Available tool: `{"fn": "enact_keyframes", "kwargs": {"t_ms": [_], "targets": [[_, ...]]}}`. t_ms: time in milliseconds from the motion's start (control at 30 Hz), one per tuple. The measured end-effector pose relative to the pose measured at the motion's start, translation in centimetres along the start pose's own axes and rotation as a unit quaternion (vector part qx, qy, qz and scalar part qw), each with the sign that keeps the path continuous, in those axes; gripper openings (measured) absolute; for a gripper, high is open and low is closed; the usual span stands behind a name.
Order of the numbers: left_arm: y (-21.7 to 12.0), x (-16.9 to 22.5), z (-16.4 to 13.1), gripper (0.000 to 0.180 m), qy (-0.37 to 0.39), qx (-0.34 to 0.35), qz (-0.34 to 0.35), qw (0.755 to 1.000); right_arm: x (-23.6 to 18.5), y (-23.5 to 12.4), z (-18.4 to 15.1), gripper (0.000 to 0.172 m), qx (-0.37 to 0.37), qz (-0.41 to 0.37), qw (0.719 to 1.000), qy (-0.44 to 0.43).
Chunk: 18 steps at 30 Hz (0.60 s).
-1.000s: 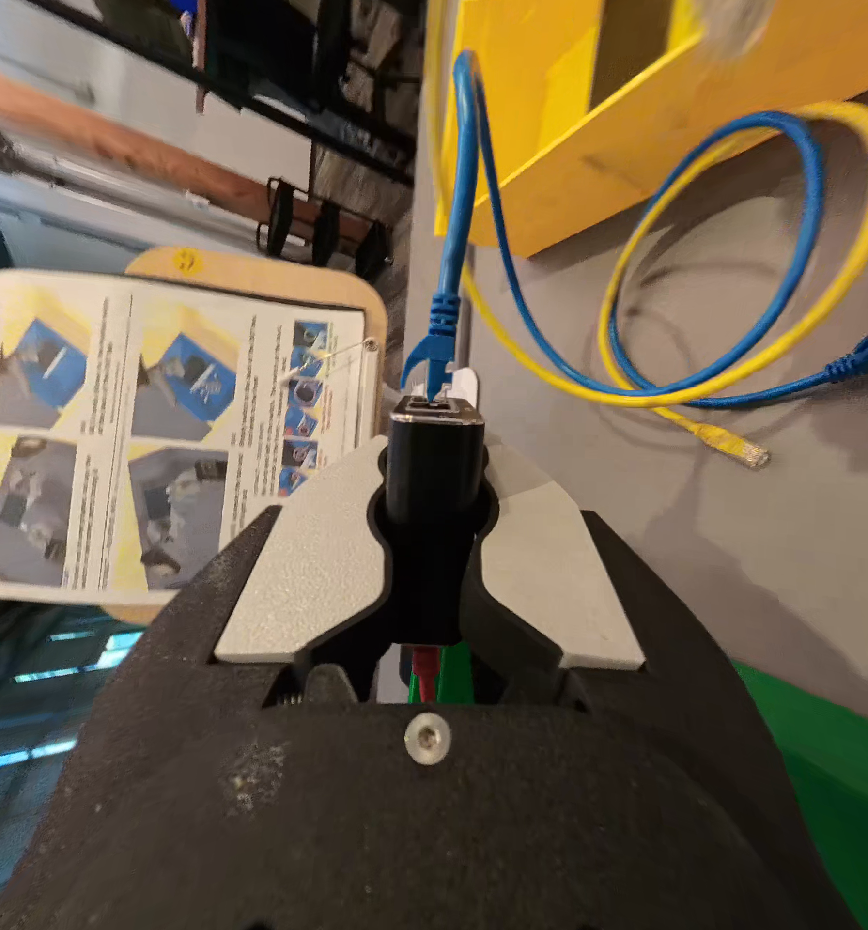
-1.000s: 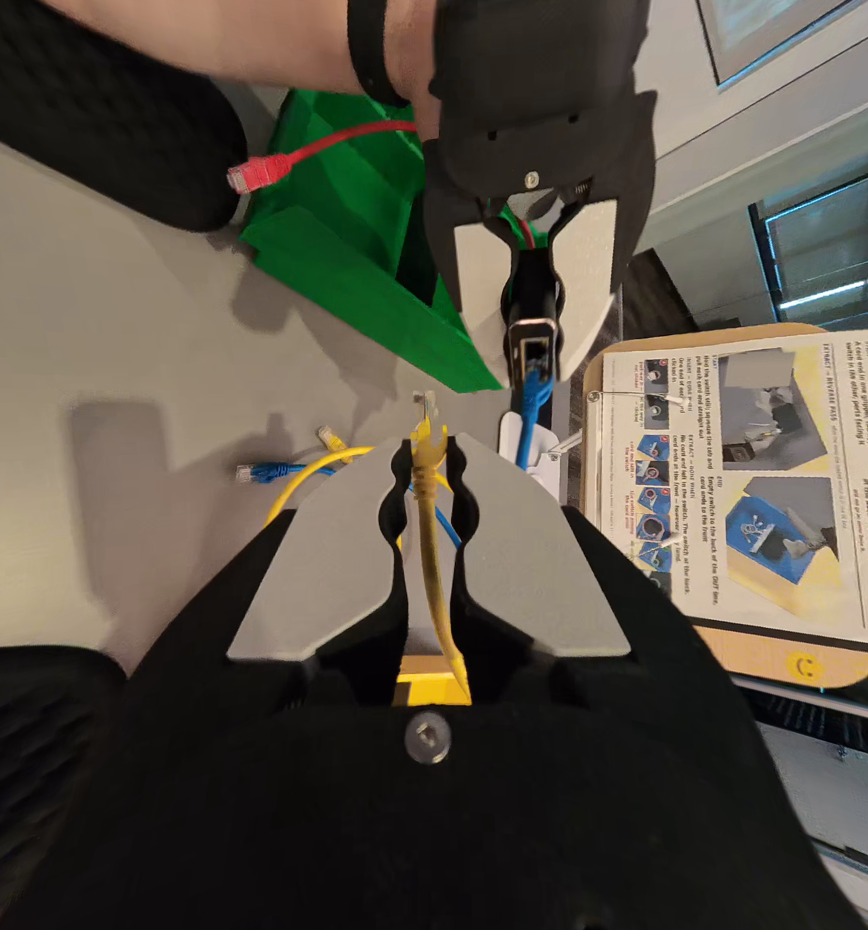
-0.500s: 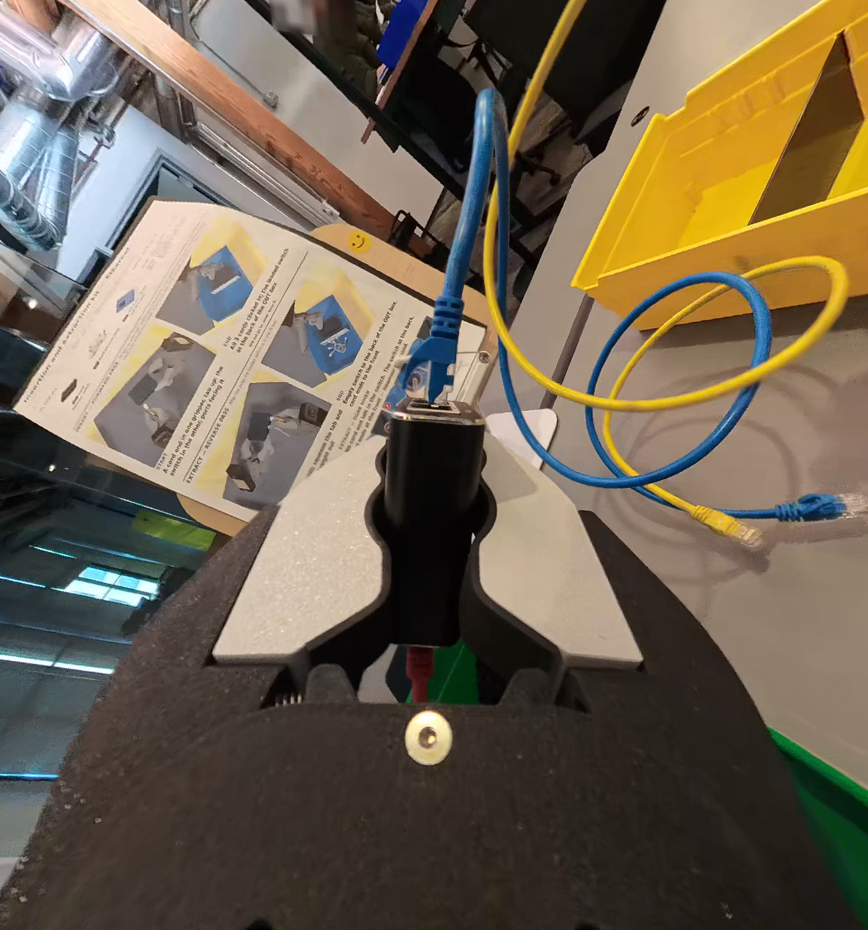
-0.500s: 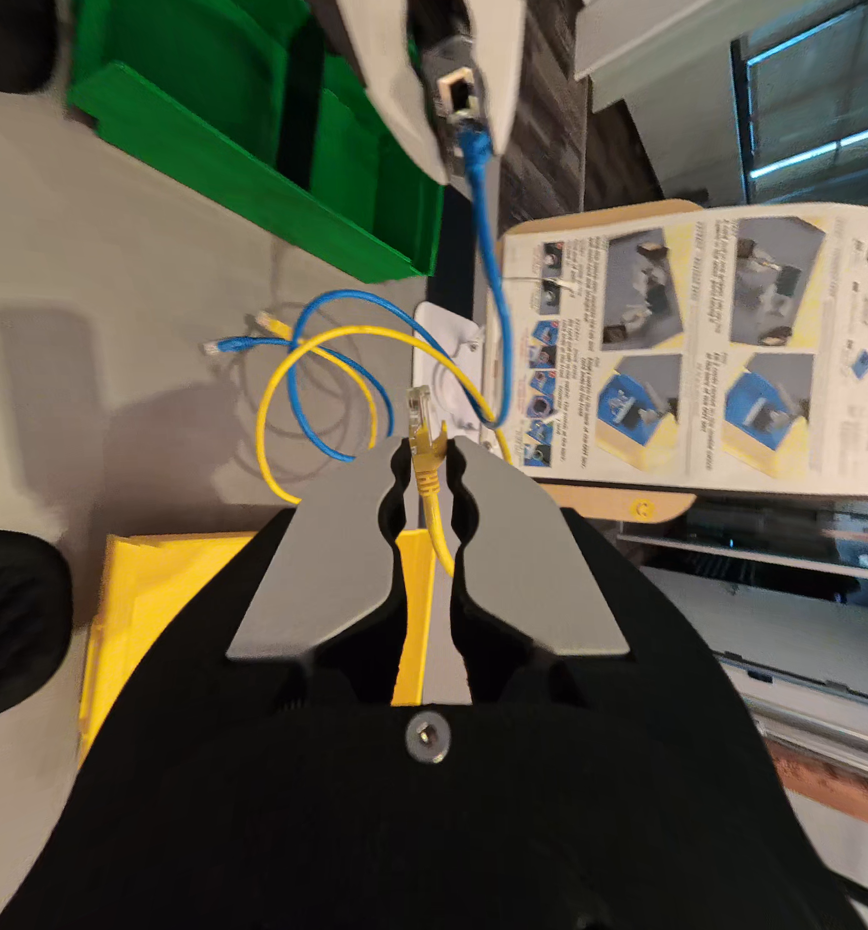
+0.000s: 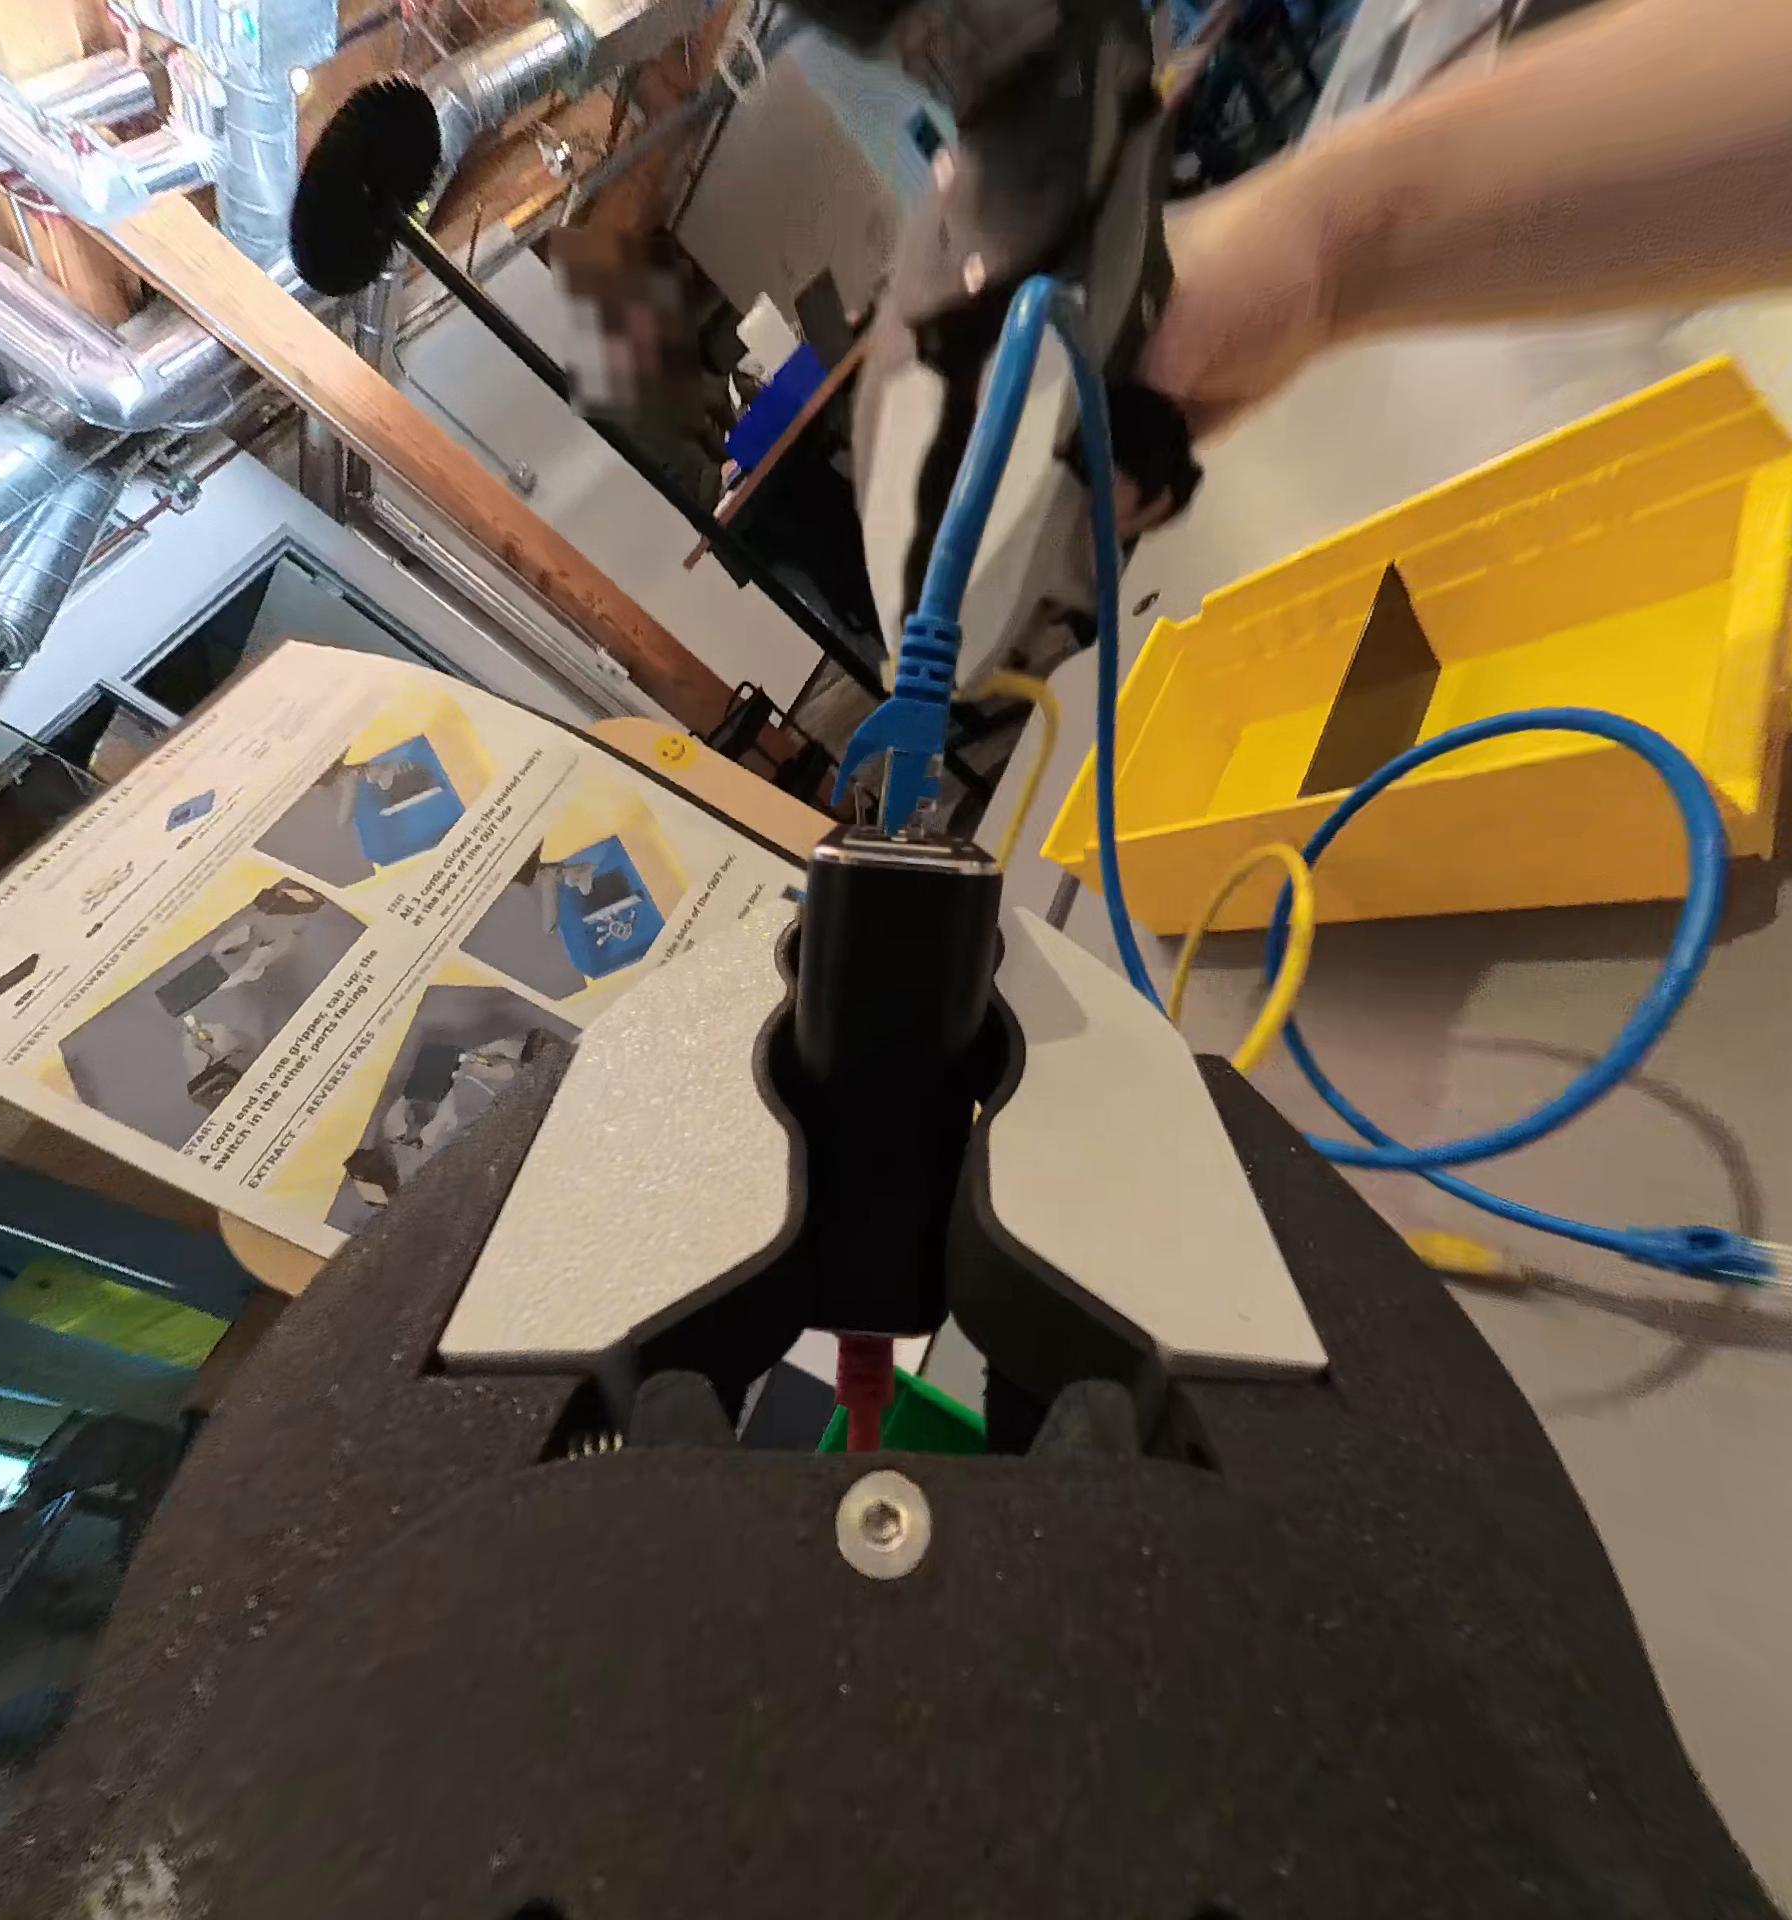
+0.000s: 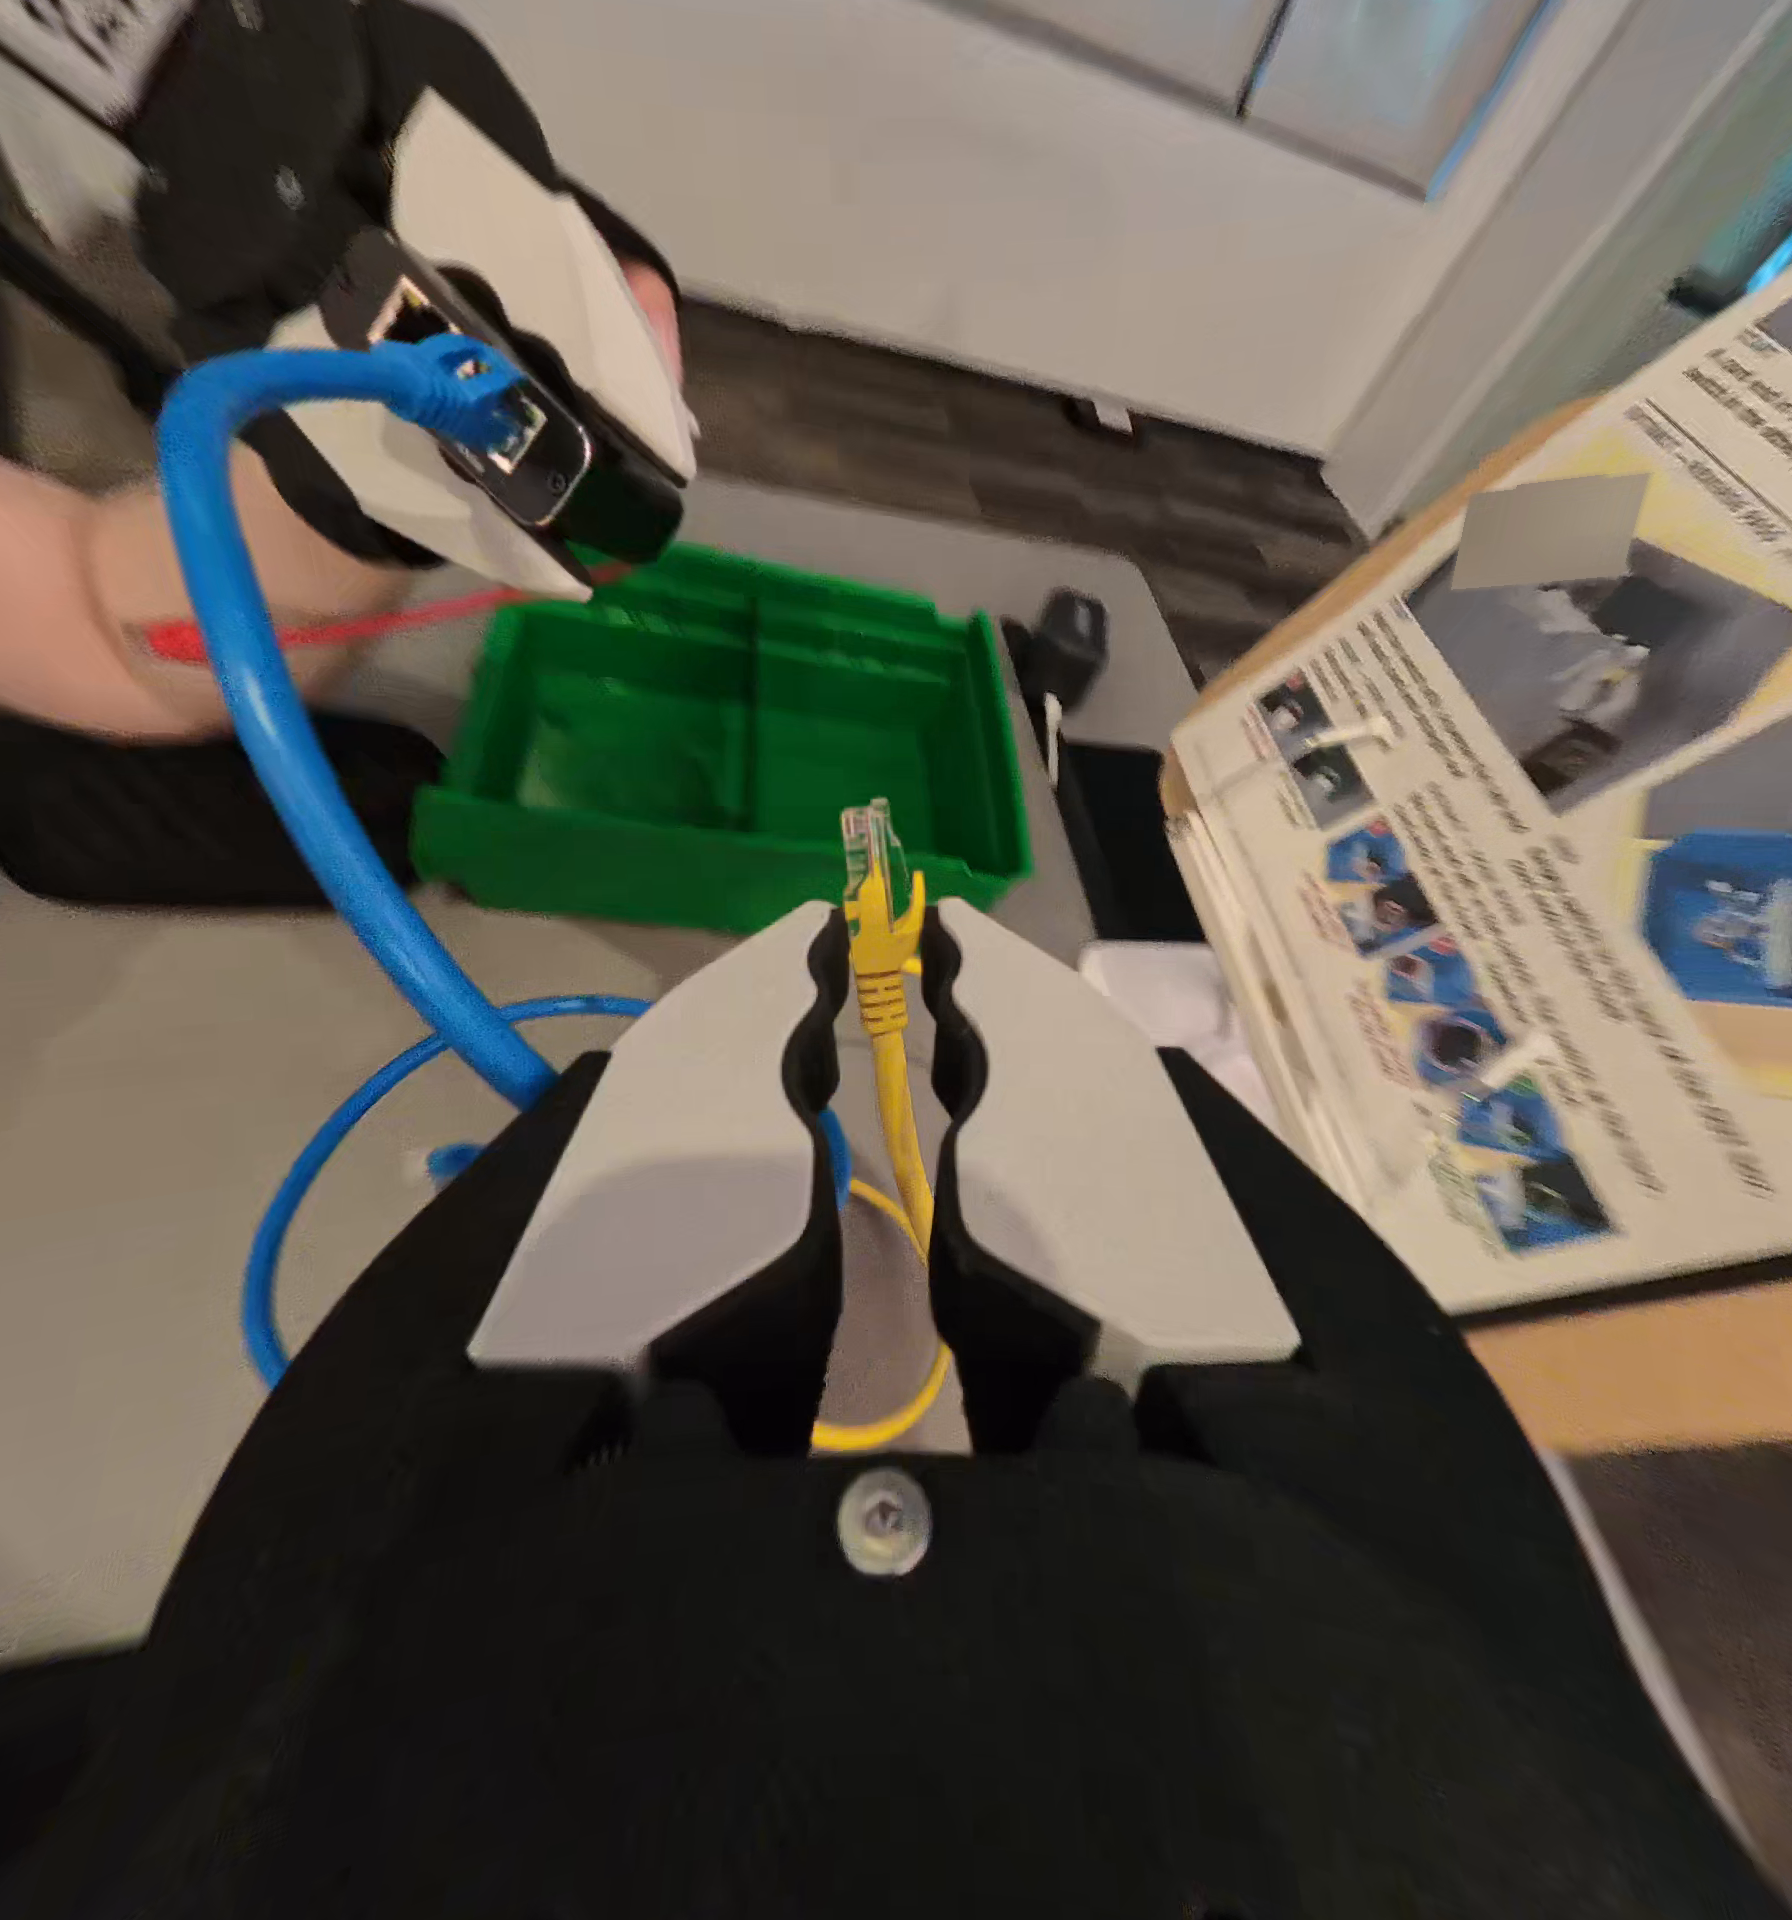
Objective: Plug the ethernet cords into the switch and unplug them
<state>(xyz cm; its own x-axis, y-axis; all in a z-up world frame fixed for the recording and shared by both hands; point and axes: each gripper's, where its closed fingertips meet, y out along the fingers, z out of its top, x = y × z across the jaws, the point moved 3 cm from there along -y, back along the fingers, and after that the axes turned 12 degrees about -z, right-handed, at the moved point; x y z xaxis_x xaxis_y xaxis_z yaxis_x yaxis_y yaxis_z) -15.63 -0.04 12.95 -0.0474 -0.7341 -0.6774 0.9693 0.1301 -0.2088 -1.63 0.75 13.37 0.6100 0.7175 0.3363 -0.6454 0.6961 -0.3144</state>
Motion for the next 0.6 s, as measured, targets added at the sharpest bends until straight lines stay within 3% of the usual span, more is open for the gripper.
{"fn": "enact_keyframes", "kwargs": {"t_ms": [167, 267, 333, 500, 600], "targets": [[-1.8, -0.3, 2.0, 0.027, -0.023, 0.072, -0.006, 0.997, 1.4, 0.5, -1.5, 0.014, 0.13, 0.008, 0.983, 0.133], [-2.8, -0.4, 2.7, 0.026, -0.034, 0.089, -0.015, 0.995, 2.5, 0.4, -3.2, 0.014, 0.164, 0.012, 0.966, 0.202], [-3.2, -0.4, 2.7, 0.026, -0.033, 0.08, -0.013, 0.996, 1.9, 0.6, -4.2, 0.014, 0.164, 0.055, 0.958, 0.231], [-2.5, -0.4, 1.6, 0.027, -0.044, 0.063, -0.027, 0.997, -0.7, 2.9, -7.3, 0.017, 0.037, 0.093, 0.969, 0.225], [-1.6, -0.2, 0.7, 0.027, -0.051, 0.051, -0.043, 0.996, -2.0, 3.9, -9.1, 0.03, -0.039, 0.07, 0.979, 0.19]]}}
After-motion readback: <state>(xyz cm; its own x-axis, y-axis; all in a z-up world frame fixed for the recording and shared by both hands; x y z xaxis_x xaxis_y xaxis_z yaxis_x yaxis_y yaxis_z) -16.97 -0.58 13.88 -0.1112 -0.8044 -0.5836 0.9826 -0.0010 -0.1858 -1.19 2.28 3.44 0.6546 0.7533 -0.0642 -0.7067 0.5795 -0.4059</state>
